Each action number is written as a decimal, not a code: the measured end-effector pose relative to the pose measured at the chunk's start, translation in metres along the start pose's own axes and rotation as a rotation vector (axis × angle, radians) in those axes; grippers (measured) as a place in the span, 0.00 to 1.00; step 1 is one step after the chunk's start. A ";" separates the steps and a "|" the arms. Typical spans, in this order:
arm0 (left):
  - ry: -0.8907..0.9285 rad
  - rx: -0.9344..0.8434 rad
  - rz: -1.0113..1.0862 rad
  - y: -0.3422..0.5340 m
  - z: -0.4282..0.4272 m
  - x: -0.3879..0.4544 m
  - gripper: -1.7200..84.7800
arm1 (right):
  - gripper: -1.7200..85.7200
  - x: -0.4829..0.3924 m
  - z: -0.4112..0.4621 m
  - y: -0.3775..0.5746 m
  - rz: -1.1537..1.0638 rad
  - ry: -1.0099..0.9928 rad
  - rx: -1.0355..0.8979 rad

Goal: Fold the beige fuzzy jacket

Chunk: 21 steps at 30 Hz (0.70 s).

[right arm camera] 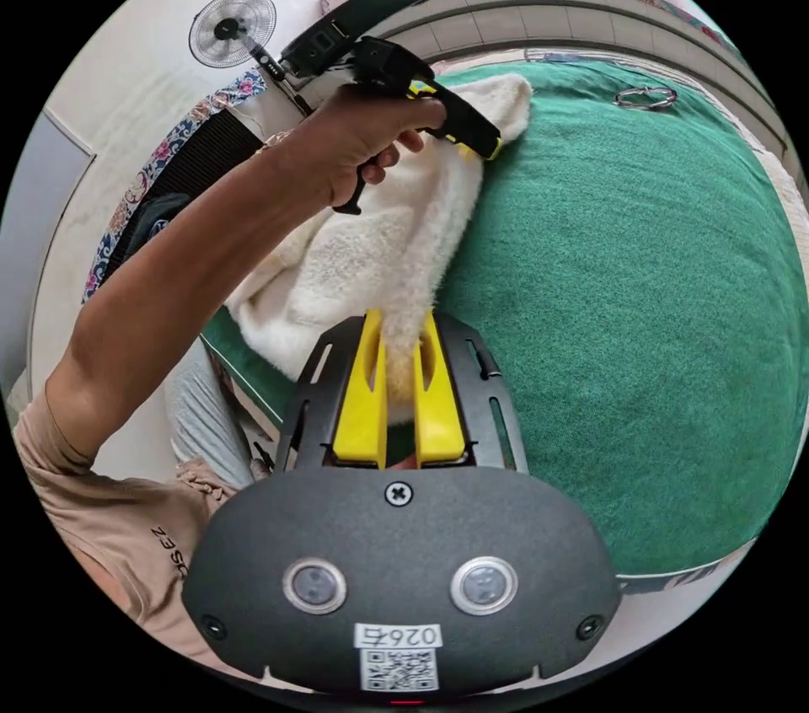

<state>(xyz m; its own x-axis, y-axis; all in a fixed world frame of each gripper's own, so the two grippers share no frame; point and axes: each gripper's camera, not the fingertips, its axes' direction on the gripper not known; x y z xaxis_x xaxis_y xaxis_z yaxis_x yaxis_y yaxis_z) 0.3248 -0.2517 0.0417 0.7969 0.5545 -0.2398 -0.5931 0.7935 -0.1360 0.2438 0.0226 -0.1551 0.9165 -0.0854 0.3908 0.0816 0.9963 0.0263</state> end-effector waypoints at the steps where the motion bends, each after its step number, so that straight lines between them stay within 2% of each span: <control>1: 0.042 0.009 -0.005 0.001 -0.005 -0.010 0.08 | 0.02 -0.002 -0.004 0.000 0.000 -0.019 0.017; 3: 0.229 0.086 -0.030 0.009 -0.031 -0.056 0.07 | 0.02 -0.013 -0.016 0.000 -0.017 -0.060 0.083; 6: 0.409 0.229 -0.072 0.035 -0.080 -0.125 0.06 | 0.02 -0.041 -0.029 -0.008 -0.080 -0.116 0.166; 9: 0.510 0.368 -0.103 0.080 -0.135 -0.204 0.06 | 0.02 -0.085 -0.033 -0.020 -0.198 -0.151 0.234; 13: 0.558 0.477 -0.144 0.148 -0.181 -0.298 0.05 | 0.02 -0.147 -0.016 -0.038 -0.349 -0.208 0.264; 16: 0.550 0.522 -0.191 0.207 -0.193 -0.374 0.05 | 0.02 -0.201 0.022 -0.057 -0.454 -0.263 0.215; 21: 0.644 0.544 -0.421 0.299 -0.143 -0.499 0.05 | 0.07 -0.289 0.152 -0.082 -0.545 -0.272 -0.035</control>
<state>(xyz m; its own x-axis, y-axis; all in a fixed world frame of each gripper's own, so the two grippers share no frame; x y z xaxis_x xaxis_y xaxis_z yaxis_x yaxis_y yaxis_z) -0.2666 -0.3273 -0.0162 0.6203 0.0798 -0.7803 -0.0063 0.9953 0.0968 -0.0877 -0.0335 -0.1305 0.6065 -0.5737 0.5504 0.5282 0.8082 0.2603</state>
